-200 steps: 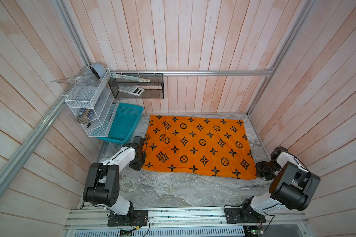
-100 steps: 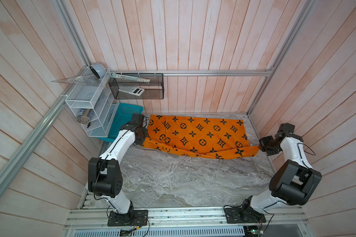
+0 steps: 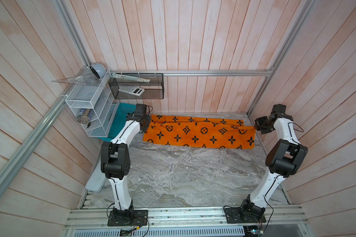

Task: Roll up the pillowcase
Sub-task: Fold the pillowcase at the center of the board.

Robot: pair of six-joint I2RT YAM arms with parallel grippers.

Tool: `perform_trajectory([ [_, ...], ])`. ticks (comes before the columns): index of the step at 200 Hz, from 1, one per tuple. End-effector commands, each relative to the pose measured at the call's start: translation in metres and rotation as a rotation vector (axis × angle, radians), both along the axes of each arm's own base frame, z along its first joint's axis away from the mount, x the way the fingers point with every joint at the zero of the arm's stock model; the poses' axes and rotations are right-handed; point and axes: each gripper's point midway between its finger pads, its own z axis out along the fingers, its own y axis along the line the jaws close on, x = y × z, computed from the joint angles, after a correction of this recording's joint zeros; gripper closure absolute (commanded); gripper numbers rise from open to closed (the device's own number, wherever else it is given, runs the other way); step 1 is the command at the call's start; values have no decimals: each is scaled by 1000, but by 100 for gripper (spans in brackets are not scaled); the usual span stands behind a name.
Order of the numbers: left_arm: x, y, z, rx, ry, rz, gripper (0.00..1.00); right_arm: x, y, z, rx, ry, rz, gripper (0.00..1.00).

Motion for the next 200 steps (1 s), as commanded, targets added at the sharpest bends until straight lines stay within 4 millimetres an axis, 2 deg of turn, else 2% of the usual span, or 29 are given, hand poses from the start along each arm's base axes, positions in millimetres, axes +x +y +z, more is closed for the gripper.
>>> perform_trajectory([
  [1, 30, 1, 13, 2, -110, 23, 100, 16, 4, -4, 29, -13, -4, 100],
  [30, 54, 1, 18, 19, -168, 27, 100, 36, -1, -13, 44, -29, -11, 100],
  [71, 82, 2, 33, 42, -244, 36, 100, 62, -8, -13, 49, -52, -13, 100],
  [124, 105, 2, 23, 50, -262, 43, 100, 95, -7, -13, 63, -89, 1, 100],
  [200, 138, 2, 9, 57, -290, 20, 100, 114, -9, -35, 96, -115, -25, 100],
])
